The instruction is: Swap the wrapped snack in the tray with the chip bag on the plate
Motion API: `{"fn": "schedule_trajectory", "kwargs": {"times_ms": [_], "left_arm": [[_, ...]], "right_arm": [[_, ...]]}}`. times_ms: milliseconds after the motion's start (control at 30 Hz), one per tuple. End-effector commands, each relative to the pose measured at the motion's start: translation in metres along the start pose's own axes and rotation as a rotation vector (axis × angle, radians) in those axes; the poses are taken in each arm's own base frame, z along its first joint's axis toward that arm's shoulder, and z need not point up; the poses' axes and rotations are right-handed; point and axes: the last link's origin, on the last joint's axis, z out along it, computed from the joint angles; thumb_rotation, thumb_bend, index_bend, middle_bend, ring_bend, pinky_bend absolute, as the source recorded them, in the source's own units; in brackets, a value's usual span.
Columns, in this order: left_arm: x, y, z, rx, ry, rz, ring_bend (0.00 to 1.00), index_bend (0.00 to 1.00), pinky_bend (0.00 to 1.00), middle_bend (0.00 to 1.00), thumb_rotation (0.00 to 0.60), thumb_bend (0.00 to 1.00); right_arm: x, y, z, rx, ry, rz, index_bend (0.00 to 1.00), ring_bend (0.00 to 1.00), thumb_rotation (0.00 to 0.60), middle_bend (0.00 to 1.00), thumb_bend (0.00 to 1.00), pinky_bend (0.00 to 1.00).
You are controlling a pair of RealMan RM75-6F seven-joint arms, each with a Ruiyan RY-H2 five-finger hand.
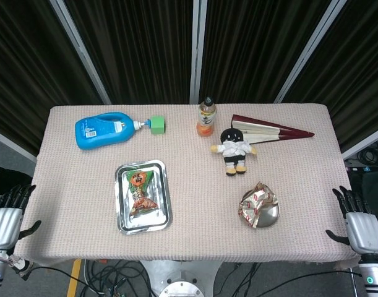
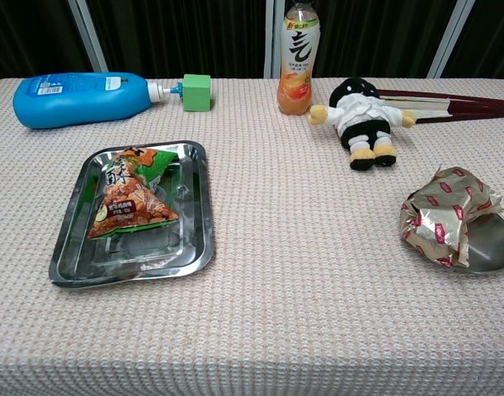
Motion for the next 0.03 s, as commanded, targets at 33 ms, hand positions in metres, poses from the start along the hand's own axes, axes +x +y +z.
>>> {"fn": "schedule_trajectory", "kwargs": {"times_ms": [33], "left_arm": [[0.001, -0.0034, -0.0045, 0.01, 0.012, 0.0, 0.07, 0.1, 0.18, 0.11, 0.6, 0.17]], "right_arm": [[-0.0066, -0.0059, -0.0021, 0.023, 0.001, 0.008, 0.0, 0.0, 0.6, 0.0, 0.0, 0.0]]}}
